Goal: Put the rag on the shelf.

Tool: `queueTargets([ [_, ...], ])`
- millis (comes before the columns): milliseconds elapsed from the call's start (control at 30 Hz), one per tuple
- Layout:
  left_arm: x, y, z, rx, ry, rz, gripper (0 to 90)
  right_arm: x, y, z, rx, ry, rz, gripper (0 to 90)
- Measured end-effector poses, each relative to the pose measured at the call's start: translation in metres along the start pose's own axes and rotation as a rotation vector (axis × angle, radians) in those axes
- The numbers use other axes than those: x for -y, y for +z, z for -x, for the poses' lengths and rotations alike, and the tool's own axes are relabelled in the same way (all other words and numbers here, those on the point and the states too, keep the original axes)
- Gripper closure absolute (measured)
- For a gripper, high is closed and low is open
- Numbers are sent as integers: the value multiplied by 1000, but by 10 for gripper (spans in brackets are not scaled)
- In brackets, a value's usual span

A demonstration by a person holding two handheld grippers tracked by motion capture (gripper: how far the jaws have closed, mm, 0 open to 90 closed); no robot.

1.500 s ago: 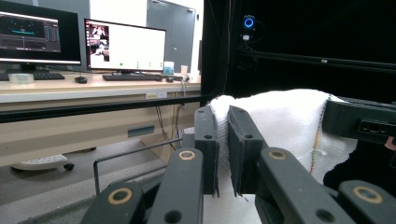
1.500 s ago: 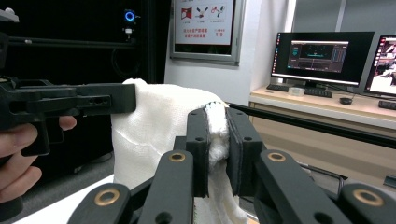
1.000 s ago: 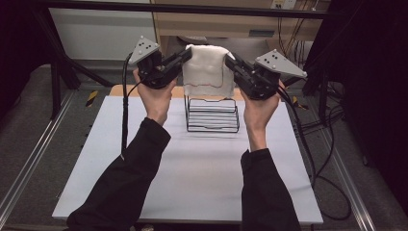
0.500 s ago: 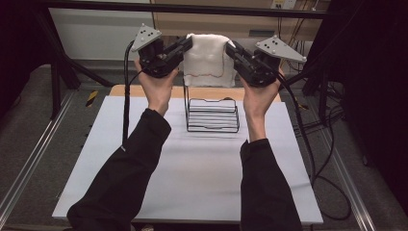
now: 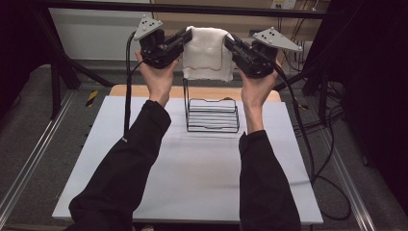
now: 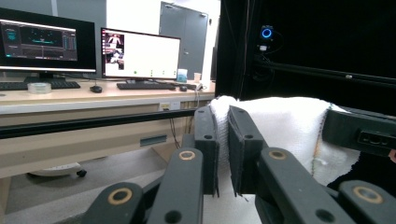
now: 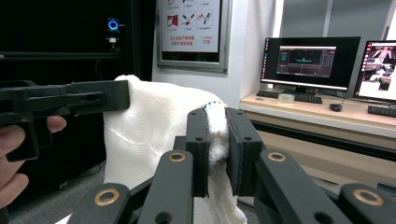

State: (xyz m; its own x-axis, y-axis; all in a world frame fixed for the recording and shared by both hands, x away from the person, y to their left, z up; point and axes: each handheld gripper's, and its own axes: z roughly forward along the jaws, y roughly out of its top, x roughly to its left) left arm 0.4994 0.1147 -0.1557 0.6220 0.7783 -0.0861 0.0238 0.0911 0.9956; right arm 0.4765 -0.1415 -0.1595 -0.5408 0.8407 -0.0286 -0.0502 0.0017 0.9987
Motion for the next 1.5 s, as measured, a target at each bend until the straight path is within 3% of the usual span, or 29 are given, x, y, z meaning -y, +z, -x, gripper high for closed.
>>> queueTargets([
  [267, -1, 10, -7, -11, 14, -16, 829, -1, 11, 6, 6, 8, -2, 805],
  [433, 1, 19, -13, -6, -9, -19, 829, 0, 18, 10, 9, 9, -12, 805],
  [733, 8, 29, -17, -13, 12, -43, 829, 7, 25, 18, 17, 15, -39, 805],
  [1500, 33, 32, -18, 13, 30, -91, 828, 29, 22, 24, 11, 22, -84, 803],
])
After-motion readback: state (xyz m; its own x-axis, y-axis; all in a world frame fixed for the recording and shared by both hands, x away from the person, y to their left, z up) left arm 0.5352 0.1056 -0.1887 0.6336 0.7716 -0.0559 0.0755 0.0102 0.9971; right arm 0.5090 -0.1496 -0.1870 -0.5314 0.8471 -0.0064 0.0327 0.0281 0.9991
